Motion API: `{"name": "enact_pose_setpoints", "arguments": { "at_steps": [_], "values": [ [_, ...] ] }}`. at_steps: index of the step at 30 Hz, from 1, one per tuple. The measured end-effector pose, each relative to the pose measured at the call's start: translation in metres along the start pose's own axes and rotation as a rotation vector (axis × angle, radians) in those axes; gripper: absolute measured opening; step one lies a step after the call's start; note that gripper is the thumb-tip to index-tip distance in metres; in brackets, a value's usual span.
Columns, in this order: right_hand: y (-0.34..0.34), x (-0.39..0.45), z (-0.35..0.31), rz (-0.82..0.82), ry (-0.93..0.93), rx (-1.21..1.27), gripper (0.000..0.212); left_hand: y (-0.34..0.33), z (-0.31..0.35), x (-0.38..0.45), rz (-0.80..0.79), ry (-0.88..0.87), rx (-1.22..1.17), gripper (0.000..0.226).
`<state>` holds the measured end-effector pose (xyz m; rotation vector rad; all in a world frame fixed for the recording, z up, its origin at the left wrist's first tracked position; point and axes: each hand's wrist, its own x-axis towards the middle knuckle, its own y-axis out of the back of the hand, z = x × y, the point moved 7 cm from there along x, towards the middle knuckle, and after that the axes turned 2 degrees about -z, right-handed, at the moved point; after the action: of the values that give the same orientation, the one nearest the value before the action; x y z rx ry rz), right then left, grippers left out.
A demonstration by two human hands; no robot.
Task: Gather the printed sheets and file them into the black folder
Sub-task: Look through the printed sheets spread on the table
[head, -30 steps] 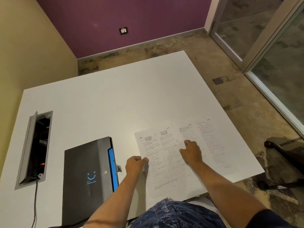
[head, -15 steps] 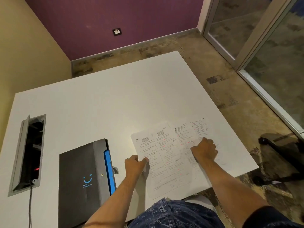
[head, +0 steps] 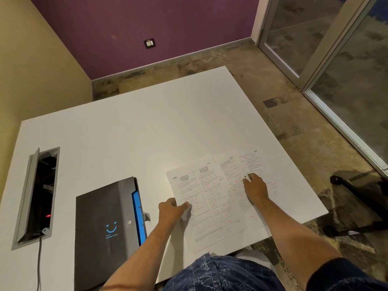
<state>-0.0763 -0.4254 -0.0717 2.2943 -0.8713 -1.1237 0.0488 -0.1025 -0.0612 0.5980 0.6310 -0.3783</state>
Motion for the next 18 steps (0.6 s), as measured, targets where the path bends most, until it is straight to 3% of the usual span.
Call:
{"name": "enact_pose_setpoints", "arguments": {
  "at_steps": [2,5,9,14,18],
  "values": [
    [0.001,-0.002,-0.004,0.022,-0.004,-0.064,0.044,0.000,0.001,-0.001,-0.013,0.002,0.028,0.026],
    [0.003,-0.008,-0.012,0.036,0.007,-0.207,0.037,-0.001,0.002,0.000,-0.023,-0.002,0.058,0.032],
    [-0.003,-0.014,-0.019,-0.021,0.095,-0.094,0.017,-0.001,0.001,0.000,-0.021,0.010,0.058,0.048],
    [-0.006,-0.018,-0.022,-0.042,0.161,0.240,0.041,0.000,0.004,-0.003,-0.015,-0.023,0.093,0.061],
    [-0.017,-0.018,-0.023,-0.172,0.171,0.178,0.047,0.001,0.005,-0.004,-0.030,-0.029,0.131,0.061]
  ]
}}
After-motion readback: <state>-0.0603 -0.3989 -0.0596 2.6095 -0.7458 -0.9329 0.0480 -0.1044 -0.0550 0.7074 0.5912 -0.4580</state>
